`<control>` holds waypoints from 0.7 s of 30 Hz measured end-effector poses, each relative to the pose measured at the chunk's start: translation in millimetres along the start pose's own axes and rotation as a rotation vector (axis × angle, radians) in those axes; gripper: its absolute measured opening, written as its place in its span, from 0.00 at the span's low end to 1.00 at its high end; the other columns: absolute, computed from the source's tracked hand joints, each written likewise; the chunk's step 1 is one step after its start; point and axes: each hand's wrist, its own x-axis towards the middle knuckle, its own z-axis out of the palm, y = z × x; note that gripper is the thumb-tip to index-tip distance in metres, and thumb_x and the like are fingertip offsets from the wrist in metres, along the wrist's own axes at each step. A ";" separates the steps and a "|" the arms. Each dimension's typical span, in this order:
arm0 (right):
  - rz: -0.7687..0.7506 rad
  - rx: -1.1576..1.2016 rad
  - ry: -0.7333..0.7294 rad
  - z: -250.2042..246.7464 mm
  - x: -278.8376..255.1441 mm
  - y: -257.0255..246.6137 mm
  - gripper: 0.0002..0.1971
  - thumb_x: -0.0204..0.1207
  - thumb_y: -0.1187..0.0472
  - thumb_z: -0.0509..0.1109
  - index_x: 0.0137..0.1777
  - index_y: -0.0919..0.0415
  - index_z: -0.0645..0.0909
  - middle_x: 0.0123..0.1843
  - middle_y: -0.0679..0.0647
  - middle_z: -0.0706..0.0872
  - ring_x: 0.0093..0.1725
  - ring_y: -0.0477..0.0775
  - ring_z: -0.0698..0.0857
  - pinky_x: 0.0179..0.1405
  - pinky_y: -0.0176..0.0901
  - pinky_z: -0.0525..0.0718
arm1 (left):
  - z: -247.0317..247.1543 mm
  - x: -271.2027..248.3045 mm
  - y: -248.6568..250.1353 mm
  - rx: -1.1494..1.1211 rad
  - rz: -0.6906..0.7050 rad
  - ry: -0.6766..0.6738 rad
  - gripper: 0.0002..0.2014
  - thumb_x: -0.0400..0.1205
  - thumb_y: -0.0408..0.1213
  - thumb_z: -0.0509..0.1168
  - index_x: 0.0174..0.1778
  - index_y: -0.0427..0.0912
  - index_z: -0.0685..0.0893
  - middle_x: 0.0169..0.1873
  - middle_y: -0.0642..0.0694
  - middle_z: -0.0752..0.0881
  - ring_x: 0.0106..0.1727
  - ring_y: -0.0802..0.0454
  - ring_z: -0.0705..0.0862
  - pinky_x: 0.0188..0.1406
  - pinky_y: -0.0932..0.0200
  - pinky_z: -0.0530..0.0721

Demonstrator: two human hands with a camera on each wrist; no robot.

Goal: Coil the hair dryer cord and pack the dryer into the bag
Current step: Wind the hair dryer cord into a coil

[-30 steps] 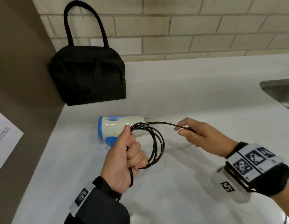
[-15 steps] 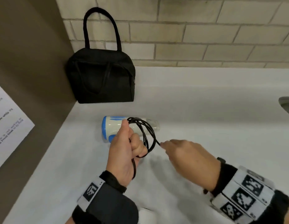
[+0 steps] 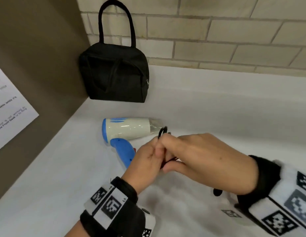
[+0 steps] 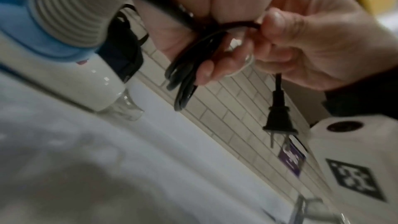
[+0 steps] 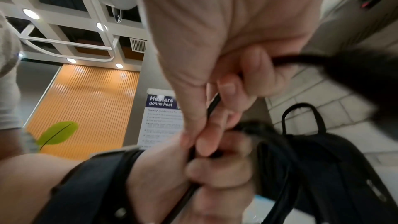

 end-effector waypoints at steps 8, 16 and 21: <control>-0.123 0.090 -0.047 -14.8 -1.0 33.3 0.10 0.77 0.58 0.61 0.53 0.55 0.83 0.33 0.36 0.72 0.35 0.38 0.72 0.43 0.31 0.69 | -5.6 -5.1 0.5 -0.210 -0.141 -0.167 0.30 0.73 0.61 0.54 0.19 0.35 0.67 0.07 0.56 0.62 0.14 0.59 0.58 0.20 0.71 0.63; -0.120 -0.496 0.359 -8.6 1.2 41.4 0.10 0.69 0.65 0.64 0.39 0.48 0.84 0.38 0.49 0.85 0.37 0.55 0.76 0.28 0.40 0.70 | -21.3 -14.1 -2.5 -0.614 -0.204 -0.291 0.24 0.61 0.63 0.71 0.18 0.51 0.68 0.10 0.59 0.59 0.13 0.59 0.54 0.16 0.69 0.63; 0.024 -0.286 0.542 1.5 24.4 29.3 0.10 0.71 0.52 0.64 0.38 0.53 0.86 0.35 0.54 0.84 0.33 0.53 0.76 0.21 0.36 0.66 | -32.6 -13.2 6.5 -0.812 -0.301 -0.342 0.29 0.56 0.62 0.75 0.18 0.50 0.61 0.11 0.53 0.51 0.13 0.53 0.50 0.13 0.72 0.59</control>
